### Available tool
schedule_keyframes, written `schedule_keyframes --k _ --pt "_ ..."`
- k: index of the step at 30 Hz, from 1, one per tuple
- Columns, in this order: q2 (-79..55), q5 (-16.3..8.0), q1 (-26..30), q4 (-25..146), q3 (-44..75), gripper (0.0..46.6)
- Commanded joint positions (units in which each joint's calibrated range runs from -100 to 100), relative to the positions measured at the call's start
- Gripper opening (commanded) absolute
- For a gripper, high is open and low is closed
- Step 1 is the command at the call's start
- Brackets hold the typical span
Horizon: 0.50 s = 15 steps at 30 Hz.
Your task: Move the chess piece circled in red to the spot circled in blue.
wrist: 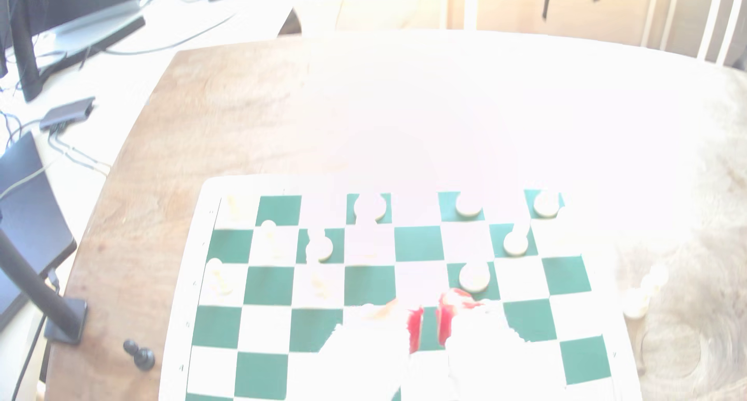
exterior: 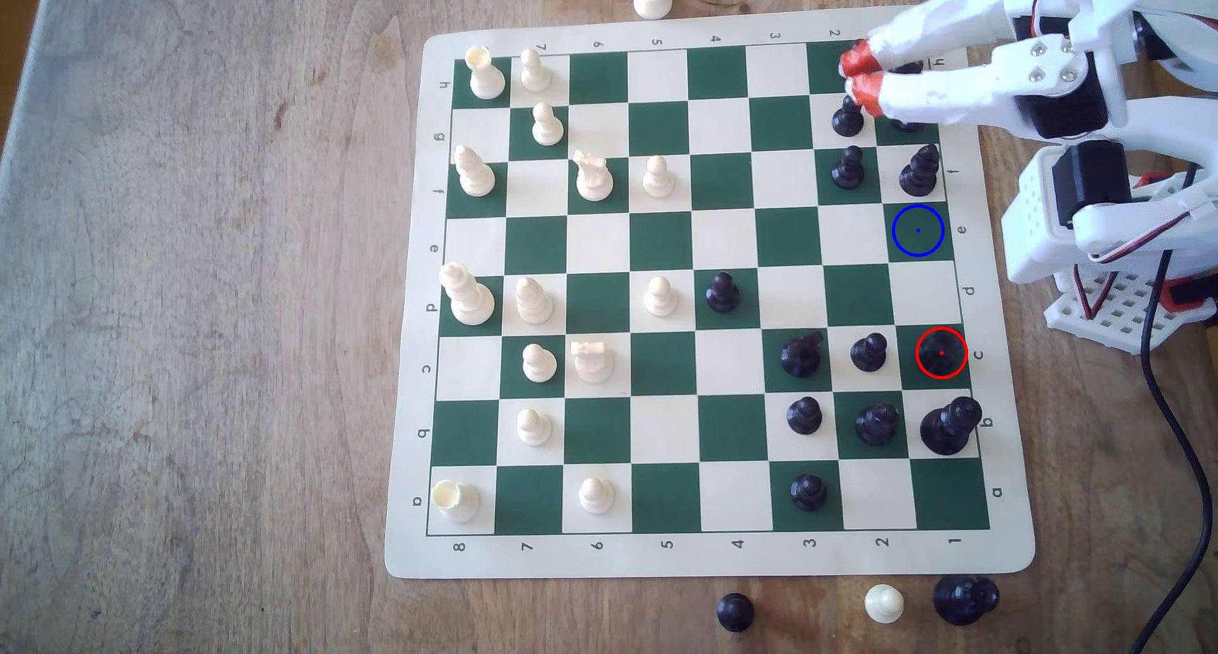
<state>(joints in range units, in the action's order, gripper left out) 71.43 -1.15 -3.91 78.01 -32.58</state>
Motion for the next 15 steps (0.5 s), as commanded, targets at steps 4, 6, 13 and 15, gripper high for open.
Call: schedule_keyframes --k 4,6,13,15 --pt "-5.5 0.3 10.4 15.8 6.4 2.4" --pt "-6.1 0.1 13.1 18.0 5.8 3.1" --pt "-5.6 0.4 18.3 15.8 -7.3 7.4" --pt "-5.2 1.0 18.8 15.5 -10.1 9.4"
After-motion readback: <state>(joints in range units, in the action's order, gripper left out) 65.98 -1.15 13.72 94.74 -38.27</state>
